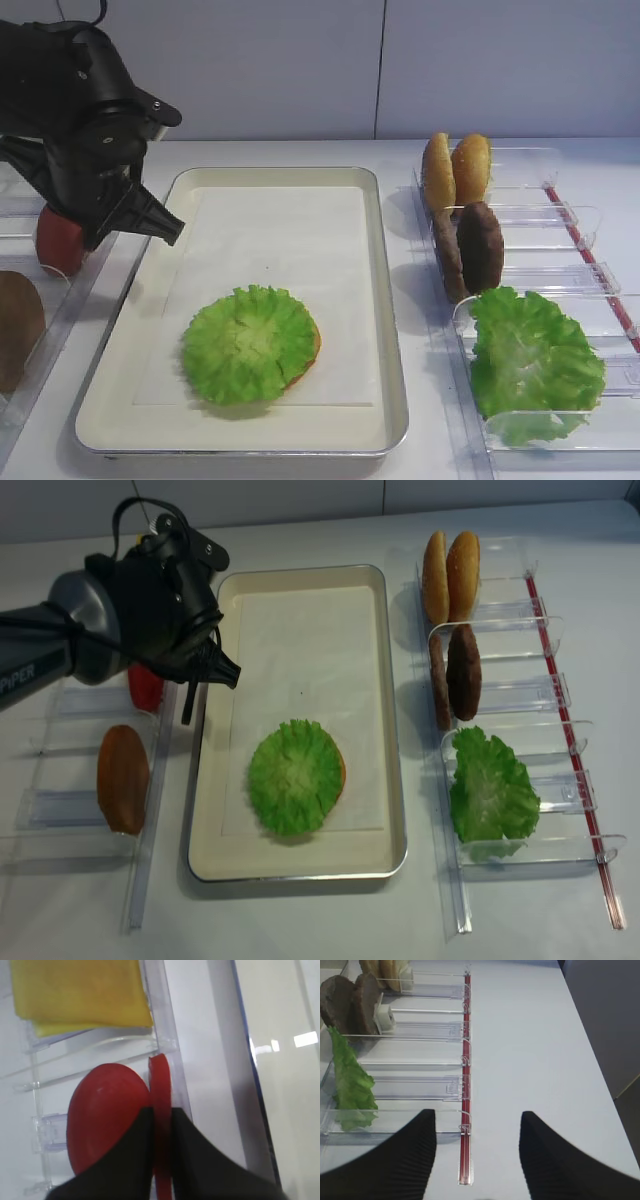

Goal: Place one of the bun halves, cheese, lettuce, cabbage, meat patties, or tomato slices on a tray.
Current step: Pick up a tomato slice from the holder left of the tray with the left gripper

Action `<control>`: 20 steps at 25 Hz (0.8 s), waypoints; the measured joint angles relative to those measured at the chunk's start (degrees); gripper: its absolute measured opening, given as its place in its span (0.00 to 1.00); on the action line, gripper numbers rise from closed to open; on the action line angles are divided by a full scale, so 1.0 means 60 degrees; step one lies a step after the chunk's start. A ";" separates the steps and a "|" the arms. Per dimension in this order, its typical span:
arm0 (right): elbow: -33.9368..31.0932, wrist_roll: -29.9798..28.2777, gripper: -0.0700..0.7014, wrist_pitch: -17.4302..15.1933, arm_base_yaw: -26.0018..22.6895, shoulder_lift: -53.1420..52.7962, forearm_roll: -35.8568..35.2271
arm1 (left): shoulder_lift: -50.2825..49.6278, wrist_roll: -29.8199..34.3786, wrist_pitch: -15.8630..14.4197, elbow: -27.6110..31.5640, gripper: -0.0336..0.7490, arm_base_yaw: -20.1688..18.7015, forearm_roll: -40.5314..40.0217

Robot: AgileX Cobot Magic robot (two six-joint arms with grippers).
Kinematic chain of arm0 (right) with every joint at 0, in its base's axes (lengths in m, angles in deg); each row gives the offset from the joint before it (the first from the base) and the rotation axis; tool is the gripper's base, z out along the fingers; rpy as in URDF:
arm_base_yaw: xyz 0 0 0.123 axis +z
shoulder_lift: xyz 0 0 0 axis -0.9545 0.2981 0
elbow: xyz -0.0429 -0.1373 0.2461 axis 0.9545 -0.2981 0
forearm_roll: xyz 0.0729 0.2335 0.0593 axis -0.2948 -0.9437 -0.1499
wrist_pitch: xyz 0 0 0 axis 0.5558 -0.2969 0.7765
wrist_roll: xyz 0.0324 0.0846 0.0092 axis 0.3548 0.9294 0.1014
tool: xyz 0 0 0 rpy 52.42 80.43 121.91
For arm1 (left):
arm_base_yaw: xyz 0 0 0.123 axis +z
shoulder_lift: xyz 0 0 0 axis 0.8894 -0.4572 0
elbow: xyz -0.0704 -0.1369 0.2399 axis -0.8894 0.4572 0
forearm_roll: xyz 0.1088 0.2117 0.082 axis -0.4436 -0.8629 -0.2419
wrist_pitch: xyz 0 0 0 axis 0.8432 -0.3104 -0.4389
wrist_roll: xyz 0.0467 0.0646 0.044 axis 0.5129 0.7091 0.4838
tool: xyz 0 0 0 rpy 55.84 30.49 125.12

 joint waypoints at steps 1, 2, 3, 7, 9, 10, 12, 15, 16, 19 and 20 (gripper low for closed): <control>0.0000 0.0000 0.61 0.0000 0.0000 0.0000 0.0000 | 0.0000 0.0000 0.0000 0.0000 0.13 0.0000 0.0000; 0.0000 0.0000 0.61 0.0000 0.0000 0.0000 0.0000 | 0.0000 -0.0011 -0.0013 0.0000 0.13 0.0000 0.0000; 0.0000 0.0000 0.61 0.0000 0.0000 0.0000 0.0016 | 0.0000 -0.0011 -0.0040 0.0000 0.13 0.0000 0.0000; 0.0000 0.0000 0.61 0.0000 0.0000 0.0000 0.0016 | 0.0000 -0.0011 -0.0127 0.0000 0.13 0.0000 -0.0017; 0.0000 0.0000 0.61 0.0000 0.0000 0.0000 0.0016 | 0.0000 -0.0011 -0.0264 -0.0006 0.13 0.0000 -0.0017; 0.0000 0.0000 0.61 0.0000 0.0000 0.0000 0.0016 | 0.0000 -0.0011 -0.0336 -0.0006 0.13 0.0000 -0.0017; 0.0000 0.0000 0.61 0.0000 0.0000 0.0000 0.0023 | 0.0087 -0.0011 -0.0527 -0.0006 0.13 -0.0014 -0.0017; 0.0000 0.0000 0.61 0.0000 0.0000 0.0000 0.0023 | 0.0421 -0.0011 -0.0716 -0.0006 0.13 -0.0178 0.0056; 0.0000 0.0000 0.61 0.0000 0.0000 0.0000 0.0023 | 0.0587 -0.0011 -0.0764 -0.0044 0.13 -0.0255 0.0056; 0.0000 0.0000 0.61 0.0000 0.0000 0.0000 0.0023 | 0.1064 0.0011 -0.0849 -0.0302 0.13 -0.0523 0.0286; 0.0000 0.0000 0.61 0.0000 0.0000 0.0000 0.0023 | 0.1225 0.0095 -0.0890 -0.0413 0.13 -0.0633 0.0405</control>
